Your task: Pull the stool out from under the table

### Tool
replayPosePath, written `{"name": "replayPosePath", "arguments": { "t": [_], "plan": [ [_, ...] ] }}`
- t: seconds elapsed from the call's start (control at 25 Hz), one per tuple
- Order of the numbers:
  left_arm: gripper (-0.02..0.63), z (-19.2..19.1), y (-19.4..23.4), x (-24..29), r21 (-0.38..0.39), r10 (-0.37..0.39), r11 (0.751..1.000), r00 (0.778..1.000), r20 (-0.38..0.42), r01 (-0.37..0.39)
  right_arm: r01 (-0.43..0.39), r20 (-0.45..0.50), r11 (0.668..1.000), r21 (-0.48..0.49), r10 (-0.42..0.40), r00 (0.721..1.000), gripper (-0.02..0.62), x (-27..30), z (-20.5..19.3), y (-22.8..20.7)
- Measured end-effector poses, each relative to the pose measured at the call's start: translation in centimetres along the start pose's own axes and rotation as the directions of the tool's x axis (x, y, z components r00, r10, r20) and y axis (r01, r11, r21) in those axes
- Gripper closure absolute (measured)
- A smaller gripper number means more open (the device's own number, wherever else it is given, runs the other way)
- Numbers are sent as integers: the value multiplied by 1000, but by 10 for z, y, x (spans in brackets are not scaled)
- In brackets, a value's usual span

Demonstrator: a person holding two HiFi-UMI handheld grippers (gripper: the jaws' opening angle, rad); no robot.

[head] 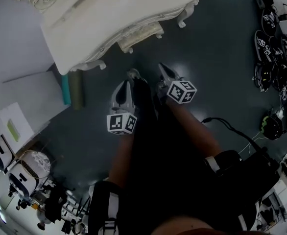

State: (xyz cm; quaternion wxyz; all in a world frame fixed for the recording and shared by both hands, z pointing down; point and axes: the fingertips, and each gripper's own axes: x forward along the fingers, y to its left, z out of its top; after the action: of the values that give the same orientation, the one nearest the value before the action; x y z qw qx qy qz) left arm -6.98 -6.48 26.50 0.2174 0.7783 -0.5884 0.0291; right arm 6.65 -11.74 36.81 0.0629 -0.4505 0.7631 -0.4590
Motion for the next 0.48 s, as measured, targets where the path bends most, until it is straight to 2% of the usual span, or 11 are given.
{"name": "replayPosePath", "arguments": {
  "t": [0.16,0.36,0.48],
  "plan": [
    [600,-10,15,19,-27,-9,1000,1000,-16,8,-1,15,999,37,1,1000,598,32,-9,-13],
    [600,-23,32,43,-55,-19,998,1000,1,19,-28,26,998,63,26,999,598,75,-22,-31],
    [600,-32,43,58,-61,-33,998,999,4,34,-46,47,993,111,41,998,597,99,-29,-45]
  ]
}}
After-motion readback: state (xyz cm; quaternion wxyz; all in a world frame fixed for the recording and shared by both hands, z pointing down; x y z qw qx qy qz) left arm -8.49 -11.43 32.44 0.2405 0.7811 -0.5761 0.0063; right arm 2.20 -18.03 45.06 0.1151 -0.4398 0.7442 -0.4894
